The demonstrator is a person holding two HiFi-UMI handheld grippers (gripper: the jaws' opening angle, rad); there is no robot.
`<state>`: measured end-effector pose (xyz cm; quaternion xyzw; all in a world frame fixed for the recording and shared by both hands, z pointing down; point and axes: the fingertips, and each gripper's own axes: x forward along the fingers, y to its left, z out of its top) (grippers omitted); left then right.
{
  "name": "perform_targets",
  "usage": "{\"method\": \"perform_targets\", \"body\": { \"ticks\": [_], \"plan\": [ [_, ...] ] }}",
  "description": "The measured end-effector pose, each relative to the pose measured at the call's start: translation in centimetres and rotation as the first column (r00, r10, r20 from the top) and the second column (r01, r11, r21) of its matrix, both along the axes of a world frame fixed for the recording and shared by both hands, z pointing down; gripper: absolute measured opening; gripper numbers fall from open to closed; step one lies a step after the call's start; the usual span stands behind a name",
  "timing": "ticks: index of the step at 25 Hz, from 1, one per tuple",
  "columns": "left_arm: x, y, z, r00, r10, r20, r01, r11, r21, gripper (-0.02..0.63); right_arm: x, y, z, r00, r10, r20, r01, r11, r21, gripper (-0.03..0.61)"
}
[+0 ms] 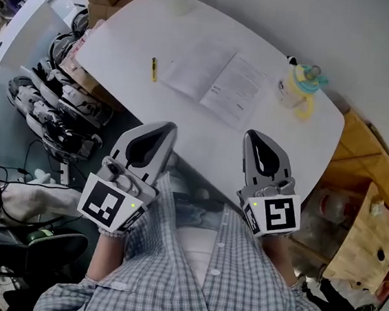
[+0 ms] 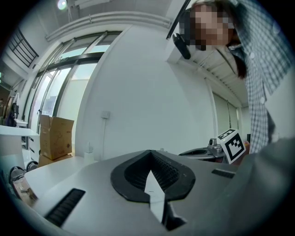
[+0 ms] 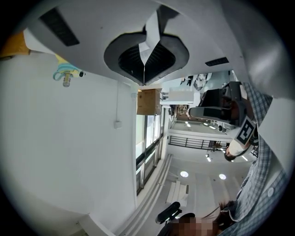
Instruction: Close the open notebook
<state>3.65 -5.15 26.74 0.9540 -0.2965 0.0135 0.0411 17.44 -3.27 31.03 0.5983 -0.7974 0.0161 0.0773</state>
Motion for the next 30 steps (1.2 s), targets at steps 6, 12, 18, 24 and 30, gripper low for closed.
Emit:
{"method": "perform_targets", "body": {
  "ticks": [6, 12, 18, 24, 30],
  "plan": [
    [-0.6, -4.3, 0.0, 0.996, 0.084, -0.038, -0.085, 0.996, -0.019, 0.008, -1.5, -3.5, 1.0, 0.999, 0.05, -0.018, -0.05, 0.998, -0.045, 0.02],
    [-2.1, -8.9, 1.2, 0.991, 0.136, 0.004, -0.136, 0.989, -0.062, 0.008, -2.5, -6.7, 2.3, 0.991, 0.136, -0.008, -0.136, 0.985, -0.102, 0.02],
    [-2.3, -12.4, 1.6, 0.976, 0.216, -0.011, -0.216, 0.974, -0.069, 0.008, -2.7, -8.2, 5.0, 0.964, 0.263, 0.024, -0.254, 0.949, -0.186, 0.02],
    [-2.4, -14.7, 2.7, 0.96, 0.279, -0.008, -0.278, 0.955, -0.101, 0.008, -3.1, -9.2, 8.7, 0.924, 0.35, 0.153, -0.298, 0.911, -0.286, 0.021],
    [-2.2, -16.3, 3.6, 0.94, 0.341, 0.0, -0.338, 0.933, -0.12, 0.008, -3.1, -9.9, 13.5, 0.782, 0.493, 0.381, -0.326, 0.845, -0.424, 0.021]
  ]
}}
